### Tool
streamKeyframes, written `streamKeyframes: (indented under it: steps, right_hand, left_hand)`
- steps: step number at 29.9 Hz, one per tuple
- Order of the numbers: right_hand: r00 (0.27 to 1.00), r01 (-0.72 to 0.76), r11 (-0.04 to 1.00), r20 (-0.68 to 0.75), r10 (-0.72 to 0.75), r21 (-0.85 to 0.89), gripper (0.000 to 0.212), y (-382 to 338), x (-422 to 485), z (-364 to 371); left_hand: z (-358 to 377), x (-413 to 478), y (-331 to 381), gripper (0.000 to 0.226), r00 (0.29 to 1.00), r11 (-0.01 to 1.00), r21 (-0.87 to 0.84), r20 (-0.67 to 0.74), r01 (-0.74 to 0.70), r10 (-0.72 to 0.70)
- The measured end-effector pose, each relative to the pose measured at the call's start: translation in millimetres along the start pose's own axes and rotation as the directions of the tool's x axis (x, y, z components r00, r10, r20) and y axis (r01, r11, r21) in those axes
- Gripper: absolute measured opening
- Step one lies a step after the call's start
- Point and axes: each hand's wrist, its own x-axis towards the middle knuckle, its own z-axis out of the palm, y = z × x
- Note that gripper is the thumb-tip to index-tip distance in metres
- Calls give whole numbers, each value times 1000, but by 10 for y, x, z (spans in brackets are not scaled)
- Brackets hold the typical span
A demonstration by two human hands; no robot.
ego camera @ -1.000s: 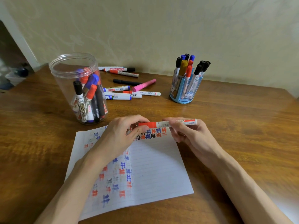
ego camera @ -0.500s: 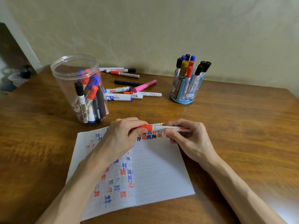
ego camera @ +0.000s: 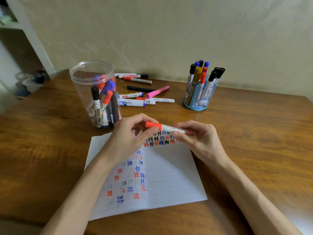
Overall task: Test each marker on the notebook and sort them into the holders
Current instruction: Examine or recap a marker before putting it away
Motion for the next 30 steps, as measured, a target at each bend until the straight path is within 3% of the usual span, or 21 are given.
streamKeyframes:
  steps: [8, 12, 18, 25, 30]
  right_hand:
    - [961, 120, 962, 271, -51, -245, 40, -293, 110, 406]
    - [930, 202, 933, 357, -87, -299, 35, -472, 165, 673]
    - [850, 335, 911, 495, -182, -240, 32, -820, 199, 1283]
    - [735, 478, 875, 581, -349, -79, 26, -1097, 102, 2068]
    - [670, 511, 859, 627, -398, 0, 25, -1159, 20, 2434]
  left_hand:
    - [-503, -374, 242, 17, 959, 959, -283, -277, -23, -59]
    - [-955, -718, 341, 15, 946, 985, -169, -325, -42, -16]
    - [-1509, -1459, 320, 26, 913, 999, 22, -409, 23, -12]
    - [-1785, -2444, 181, 15, 860, 988, 43, -499, 151, -110]
    - [-1767, -3000, 43, 18, 854, 965, 32, -472, 262, -216]
